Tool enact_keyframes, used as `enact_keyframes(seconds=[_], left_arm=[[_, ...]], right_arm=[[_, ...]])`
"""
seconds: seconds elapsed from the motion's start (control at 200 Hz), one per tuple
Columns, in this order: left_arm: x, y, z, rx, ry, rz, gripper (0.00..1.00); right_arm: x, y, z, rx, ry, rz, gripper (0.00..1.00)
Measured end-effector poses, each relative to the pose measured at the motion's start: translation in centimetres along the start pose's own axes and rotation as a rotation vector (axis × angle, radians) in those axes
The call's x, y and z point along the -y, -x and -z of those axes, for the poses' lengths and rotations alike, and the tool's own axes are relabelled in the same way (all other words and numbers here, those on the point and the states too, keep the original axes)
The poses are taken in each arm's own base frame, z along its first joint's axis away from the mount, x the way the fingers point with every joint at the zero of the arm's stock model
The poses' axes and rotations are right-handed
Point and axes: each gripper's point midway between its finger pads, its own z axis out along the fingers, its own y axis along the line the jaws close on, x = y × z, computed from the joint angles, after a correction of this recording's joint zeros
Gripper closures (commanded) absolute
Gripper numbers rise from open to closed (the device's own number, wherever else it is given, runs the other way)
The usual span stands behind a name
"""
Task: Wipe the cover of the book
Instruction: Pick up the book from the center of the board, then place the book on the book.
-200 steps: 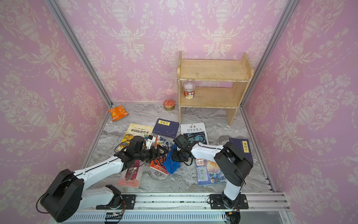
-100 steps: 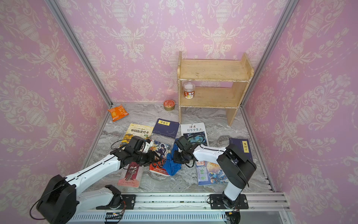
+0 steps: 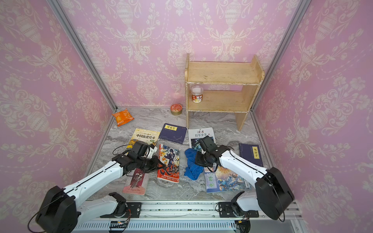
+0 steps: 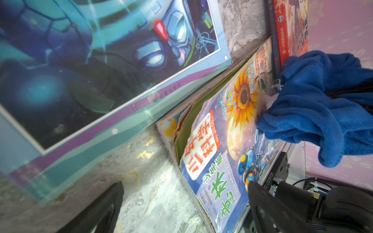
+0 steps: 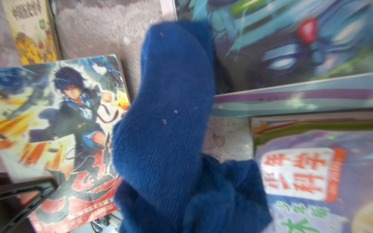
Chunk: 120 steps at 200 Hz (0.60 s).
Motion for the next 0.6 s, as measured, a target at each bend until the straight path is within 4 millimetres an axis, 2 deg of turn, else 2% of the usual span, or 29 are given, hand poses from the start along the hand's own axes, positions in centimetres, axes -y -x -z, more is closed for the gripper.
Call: enact_keyframes(seconds=[0.07, 0.19, 0.285, 0.365, 0.49, 0.601], left_arm=[[1.5, 0.6, 0.3, 0.032, -0.048, 0.019, 0.88], [6.0, 2.1, 0.6, 0.129, -0.177, 0.018, 0.89], [10.9, 2.8, -0.3, 0.164, -0.268, -0.030, 0.89], [15.7, 3.0, -2.1, 0.159, -0.347, -0.092, 0.90], [22.3, 2.8, -6.9, 0.116, -0.439, -0.181, 0.90], [26.8, 2.2, -12.3, 0.072, -0.501, -0.239, 0.89]], right_arm=[[-0.4, 2.2, 4.2, 0.093, 0.020, -0.013, 1.00], [-1.6, 5.8, 12.3, 0.295, 0.059, -0.018, 1.00], [-1.9, 7.9, 19.3, 0.463, 0.090, -0.040, 1.00], [-1.6, 8.8, 24.0, 0.572, 0.097, -0.073, 1.00], [-1.8, 8.9, 27.8, 0.641, 0.109, -0.090, 1.00], [-2.0, 9.0, 28.7, 0.651, 0.110, -0.096, 1.00]])
